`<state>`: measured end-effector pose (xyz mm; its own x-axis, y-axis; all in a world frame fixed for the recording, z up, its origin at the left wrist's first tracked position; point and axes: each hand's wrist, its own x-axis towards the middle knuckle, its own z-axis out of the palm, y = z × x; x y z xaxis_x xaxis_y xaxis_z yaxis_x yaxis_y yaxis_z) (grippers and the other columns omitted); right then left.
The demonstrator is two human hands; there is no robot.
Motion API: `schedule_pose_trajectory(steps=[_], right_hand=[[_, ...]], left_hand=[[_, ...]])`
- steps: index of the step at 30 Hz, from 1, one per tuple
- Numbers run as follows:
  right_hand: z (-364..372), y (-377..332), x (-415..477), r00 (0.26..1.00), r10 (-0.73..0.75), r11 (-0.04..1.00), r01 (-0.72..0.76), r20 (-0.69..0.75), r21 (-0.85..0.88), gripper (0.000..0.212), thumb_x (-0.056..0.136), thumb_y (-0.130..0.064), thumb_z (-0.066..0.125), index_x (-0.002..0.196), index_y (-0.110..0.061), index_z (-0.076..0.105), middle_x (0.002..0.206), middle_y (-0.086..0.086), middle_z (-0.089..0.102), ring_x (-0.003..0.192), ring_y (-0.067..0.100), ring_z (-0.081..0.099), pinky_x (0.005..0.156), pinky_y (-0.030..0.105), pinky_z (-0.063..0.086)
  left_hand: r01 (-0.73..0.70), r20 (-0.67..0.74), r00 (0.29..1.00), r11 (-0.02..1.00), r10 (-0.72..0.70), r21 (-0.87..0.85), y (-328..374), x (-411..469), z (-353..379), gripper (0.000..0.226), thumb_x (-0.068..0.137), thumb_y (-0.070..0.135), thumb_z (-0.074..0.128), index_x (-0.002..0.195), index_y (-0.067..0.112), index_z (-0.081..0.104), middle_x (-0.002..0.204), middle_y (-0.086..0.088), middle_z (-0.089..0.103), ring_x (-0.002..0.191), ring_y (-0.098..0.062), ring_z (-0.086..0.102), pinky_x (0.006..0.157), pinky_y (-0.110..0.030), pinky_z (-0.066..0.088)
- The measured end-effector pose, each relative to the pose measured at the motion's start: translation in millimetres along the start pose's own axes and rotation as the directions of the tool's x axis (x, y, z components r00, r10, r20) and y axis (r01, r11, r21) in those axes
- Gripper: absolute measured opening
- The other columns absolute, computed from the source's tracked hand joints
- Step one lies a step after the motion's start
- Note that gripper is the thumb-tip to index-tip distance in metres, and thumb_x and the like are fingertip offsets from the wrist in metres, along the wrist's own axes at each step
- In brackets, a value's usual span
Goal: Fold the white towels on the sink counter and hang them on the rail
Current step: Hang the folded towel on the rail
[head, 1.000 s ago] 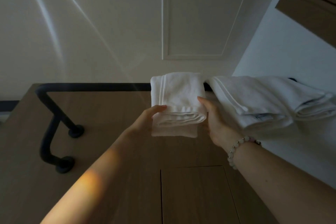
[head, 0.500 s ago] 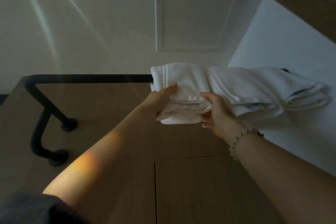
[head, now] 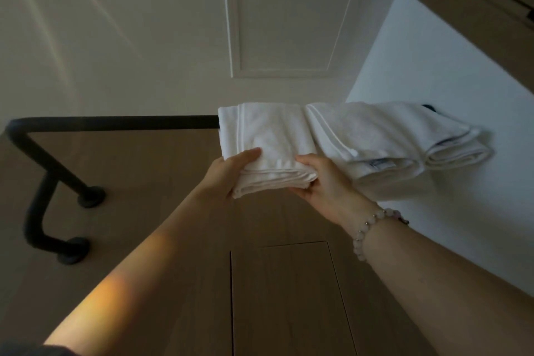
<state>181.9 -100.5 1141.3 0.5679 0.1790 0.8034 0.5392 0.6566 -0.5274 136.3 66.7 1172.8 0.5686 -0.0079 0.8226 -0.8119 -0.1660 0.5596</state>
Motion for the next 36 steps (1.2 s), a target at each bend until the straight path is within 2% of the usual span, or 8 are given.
schedule_pose_trajectory(steps=[3,8,20,25,27,30,34,36], right_hand=[[-0.4,3.9,-5.7,0.999,-0.031,0.998,0.033,-0.034,0.059,0.015,0.086,-0.013,0.060,0.098,-0.005,0.063,0.093,0.009,0.068,0.088,0.020,0.065,0.072,0.029,0.053],[1.1,7.2,-12.5,0.996,-0.054,0.994,0.060,-0.064,0.091,0.007,0.087,-0.010,0.060,0.092,-0.006,0.063,0.094,0.008,0.068,0.092,0.020,0.064,0.080,0.029,0.054],[4.2,7.9,-22.8,0.995,-0.068,0.996,0.071,-0.071,0.048,0.008,0.089,-0.009,0.057,0.082,-0.010,0.061,0.088,0.004,0.065,0.088,0.016,0.061,0.089,0.030,0.050],[7.4,9.4,-23.6,0.996,-0.048,0.997,0.044,-0.069,-0.057,0.011,0.091,-0.021,0.056,0.088,-0.011,0.061,0.094,0.004,0.063,0.091,0.016,0.060,0.090,0.031,0.051],[9.1,20.4,-30.0,0.993,-0.055,0.989,0.040,-0.104,-0.140,0.023,0.088,-0.030,0.061,0.102,-0.012,0.061,0.100,0.003,0.060,0.095,0.017,0.057,0.084,0.031,0.051],[4.8,51.5,-51.6,0.985,-0.069,0.931,0.006,-0.158,-0.365,0.040,0.083,-0.038,0.064,0.113,-0.013,0.054,0.107,0.003,0.054,0.097,0.018,0.053,0.085,0.034,0.046],[-19.7,108.5,-109.7,0.967,-0.131,0.790,-0.031,-0.218,-0.613,0.021,0.085,-0.035,0.057,0.097,-0.019,0.052,0.087,-0.007,0.053,0.087,0.014,0.052,0.068,0.022,0.039],[-41.6,143.0,-151.9,0.979,-0.158,0.582,-0.012,-0.127,-0.813,0.017,0.091,-0.030,0.052,0.104,-0.020,0.052,0.090,-0.013,0.052,0.085,0.008,0.051,0.065,0.019,0.035]], left_hand=[[-0.029,-0.117,0.993,0.999,0.034,0.042,-1.2,-5.9,4.4,0.051,0.075,0.030,0.075,0.115,0.002,0.059,0.107,-0.012,0.070,0.095,-0.026,0.069,0.089,-0.040,0.054],[-0.076,-0.232,0.968,0.991,0.099,0.108,-3.5,-14.2,11.8,0.056,0.075,0.031,0.075,0.119,0.002,0.057,0.110,-0.013,0.067,0.097,-0.028,0.066,0.090,-0.044,0.053],[-0.063,-0.210,0.975,0.995,0.078,0.074,1.4,-15.0,13.0,0.063,0.056,0.030,0.072,0.111,0.002,0.064,0.107,-0.013,0.069,0.097,-0.029,0.067,0.093,-0.045,0.051],[-0.068,-0.223,0.970,0.989,0.096,0.129,-8.7,-17.7,12.8,0.054,0.076,0.038,0.068,0.119,0.007,0.060,0.108,-0.007,0.067,0.093,-0.020,0.066,0.082,-0.032,0.054],[-0.115,-0.221,0.962,0.971,0.162,0.208,-22.8,-34.2,16.2,0.056,0.078,0.052,0.063,0.120,0.015,0.057,0.111,-0.003,0.064,0.096,-0.014,0.064,0.074,-0.024,0.052],[-0.116,-0.230,0.949,0.916,0.217,0.385,-61.7,-70.0,16.3,0.075,0.066,0.067,0.060,0.119,0.015,0.054,0.120,-0.007,0.059,0.107,-0.021,0.059,0.088,-0.036,0.049],[0.017,-0.270,0.953,0.867,0.136,0.499,-119.9,-132.1,9.5,0.039,0.092,0.031,0.057,0.123,0.008,0.053,0.121,-0.010,0.058,0.108,-0.019,0.056,0.098,-0.036,0.043],[0.047,-0.213,0.969,0.747,0.128,0.663,-149.6,-174.2,6.9,0.030,0.095,0.024,0.054,0.120,0.008,0.055,0.119,-0.009,0.058,0.109,-0.020,0.054,0.095,-0.029,0.040]])
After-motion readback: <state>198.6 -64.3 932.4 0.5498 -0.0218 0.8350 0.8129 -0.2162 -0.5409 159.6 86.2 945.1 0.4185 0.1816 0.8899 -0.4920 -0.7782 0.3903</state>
